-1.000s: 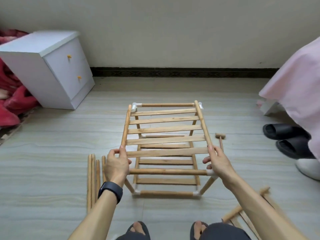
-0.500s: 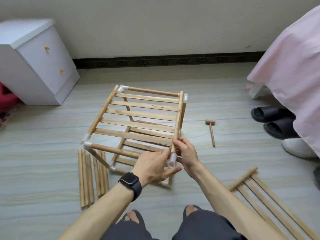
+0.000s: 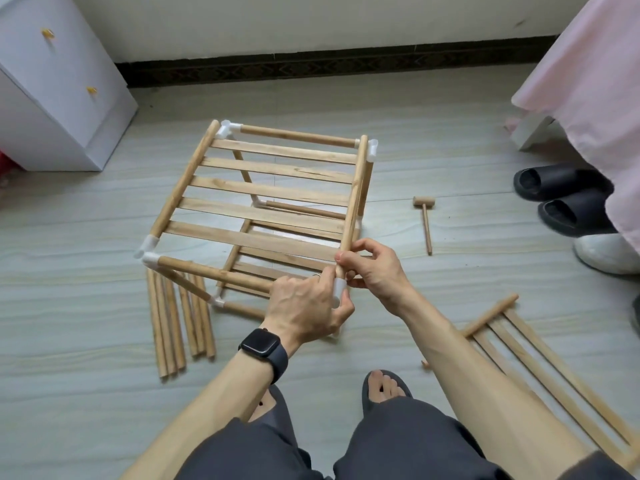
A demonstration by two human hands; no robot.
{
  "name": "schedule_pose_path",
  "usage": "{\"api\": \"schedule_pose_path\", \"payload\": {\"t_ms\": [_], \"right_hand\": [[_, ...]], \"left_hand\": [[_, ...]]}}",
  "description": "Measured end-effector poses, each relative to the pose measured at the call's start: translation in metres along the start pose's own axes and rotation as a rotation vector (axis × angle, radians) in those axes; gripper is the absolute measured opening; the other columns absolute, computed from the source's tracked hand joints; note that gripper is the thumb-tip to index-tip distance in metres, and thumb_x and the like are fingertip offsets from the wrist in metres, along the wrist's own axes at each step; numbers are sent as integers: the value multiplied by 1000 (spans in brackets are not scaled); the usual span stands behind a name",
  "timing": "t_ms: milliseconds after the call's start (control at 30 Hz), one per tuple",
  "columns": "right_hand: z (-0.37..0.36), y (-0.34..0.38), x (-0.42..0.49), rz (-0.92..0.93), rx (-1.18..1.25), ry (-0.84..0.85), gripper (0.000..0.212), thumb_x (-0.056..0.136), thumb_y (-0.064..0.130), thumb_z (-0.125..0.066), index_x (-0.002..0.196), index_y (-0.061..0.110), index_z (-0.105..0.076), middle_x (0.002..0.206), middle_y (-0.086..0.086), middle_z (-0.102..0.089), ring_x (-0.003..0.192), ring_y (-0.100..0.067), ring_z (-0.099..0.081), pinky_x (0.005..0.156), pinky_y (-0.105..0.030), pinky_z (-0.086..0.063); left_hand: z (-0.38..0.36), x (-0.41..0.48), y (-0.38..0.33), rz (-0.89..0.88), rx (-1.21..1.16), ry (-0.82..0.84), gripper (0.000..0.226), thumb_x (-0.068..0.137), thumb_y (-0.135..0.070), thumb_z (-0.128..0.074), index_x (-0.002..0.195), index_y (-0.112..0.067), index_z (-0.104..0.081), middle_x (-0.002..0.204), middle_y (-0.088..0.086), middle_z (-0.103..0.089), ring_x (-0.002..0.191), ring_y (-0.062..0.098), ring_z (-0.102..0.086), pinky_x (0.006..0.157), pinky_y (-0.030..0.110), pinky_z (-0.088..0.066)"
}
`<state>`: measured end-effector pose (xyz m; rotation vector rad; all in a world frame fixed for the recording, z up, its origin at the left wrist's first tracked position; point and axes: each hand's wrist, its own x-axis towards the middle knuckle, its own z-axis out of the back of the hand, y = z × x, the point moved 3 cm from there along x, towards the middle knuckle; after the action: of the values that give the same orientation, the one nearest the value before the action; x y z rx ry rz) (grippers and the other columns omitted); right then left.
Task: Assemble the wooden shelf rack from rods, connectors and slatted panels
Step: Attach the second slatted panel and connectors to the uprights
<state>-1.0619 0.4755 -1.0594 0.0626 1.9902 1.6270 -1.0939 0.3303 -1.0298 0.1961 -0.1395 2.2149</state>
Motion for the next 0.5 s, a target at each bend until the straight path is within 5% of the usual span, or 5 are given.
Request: {"api": "schedule_pose_path", "payload": {"t_ms": [100,367,500], "right_hand": [[-1,-1,-1,10,-24,-15,23,75,25,-82,82,16,-62,67,-1,-70,56,-11,-58,70,-41,-61],[-7,-5,-12,45,14,-15,19,71,26,-82,75,21,-63,67,2,-68,61,-9,-61,57,-31,-57],[-10,-9,-19,49,44,-7,15,68,24,-83,62,28,-70,69,5,-69,69,-7,-69,56,-28,-57]], "left_hand": [[2,-2,0,5,-9,-40,40,88,-46,-36,82,-15,-60,50,0,-59,37,24,-51,49,24,-28],[2,-11,-1,20,-1,-58,44,89,-48,-33,91,-14,-61,54,-1,-61,38,22,-41,51,25,-28],[-1,-7,1,43,11,-50,55,90,-50,-25,109,-17,-65,59,0,-65,46,26,-58,54,28,-31]]}}
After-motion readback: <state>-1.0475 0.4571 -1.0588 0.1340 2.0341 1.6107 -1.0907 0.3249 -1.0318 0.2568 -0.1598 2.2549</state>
